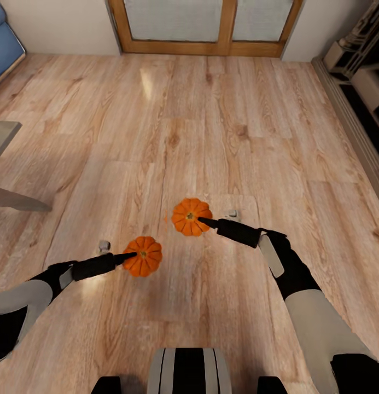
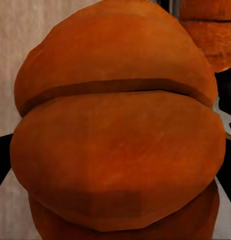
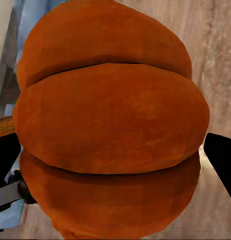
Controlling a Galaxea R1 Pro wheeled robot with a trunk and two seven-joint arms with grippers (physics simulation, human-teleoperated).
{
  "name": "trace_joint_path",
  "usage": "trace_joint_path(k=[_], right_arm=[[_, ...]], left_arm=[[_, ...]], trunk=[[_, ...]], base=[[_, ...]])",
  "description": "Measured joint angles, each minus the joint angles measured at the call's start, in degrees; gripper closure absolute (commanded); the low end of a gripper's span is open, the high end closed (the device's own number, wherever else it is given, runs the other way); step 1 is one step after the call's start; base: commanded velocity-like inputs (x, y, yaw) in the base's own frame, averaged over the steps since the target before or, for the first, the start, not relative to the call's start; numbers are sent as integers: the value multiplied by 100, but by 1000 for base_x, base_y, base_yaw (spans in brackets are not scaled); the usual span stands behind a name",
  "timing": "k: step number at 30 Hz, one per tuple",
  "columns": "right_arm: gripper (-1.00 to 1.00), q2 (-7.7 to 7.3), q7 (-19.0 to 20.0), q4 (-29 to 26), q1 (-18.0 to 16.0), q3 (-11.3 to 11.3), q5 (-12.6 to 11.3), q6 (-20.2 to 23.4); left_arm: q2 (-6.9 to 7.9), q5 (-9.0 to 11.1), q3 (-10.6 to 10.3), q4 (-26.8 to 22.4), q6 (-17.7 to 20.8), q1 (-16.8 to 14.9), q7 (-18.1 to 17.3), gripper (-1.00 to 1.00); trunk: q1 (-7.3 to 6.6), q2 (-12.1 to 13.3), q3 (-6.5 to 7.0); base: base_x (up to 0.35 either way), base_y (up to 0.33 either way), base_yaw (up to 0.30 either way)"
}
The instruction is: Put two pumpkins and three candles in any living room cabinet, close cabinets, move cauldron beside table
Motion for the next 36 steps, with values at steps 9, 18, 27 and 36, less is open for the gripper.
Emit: trace_joint_path(k=[9,18,27,36], right_arm=[[100,-680,-1206,965,536,-24,1414,-117],[100,-659,-1202,1121,555,-28,1355,-107],[100,-687,-1170,1390,554,-35,1353,-612],[100,-664,-1151,1345,554,-30,1353,-617]], left_arm=[[-96,-41,501,-64,4,-362,1006,100],[-278,-55,437,-70,36,-346,1060,100],[-393,-52,386,-40,49,-346,1093,100],[-399,-61,409,-76,61,-352,1045,100]], trunk=[[-22,12,198],[-46,24,398],[-69,36,598],[-92,48,797]], base=[[0,0,0],[0,0,0],[0,0,0],[0,0,0]])
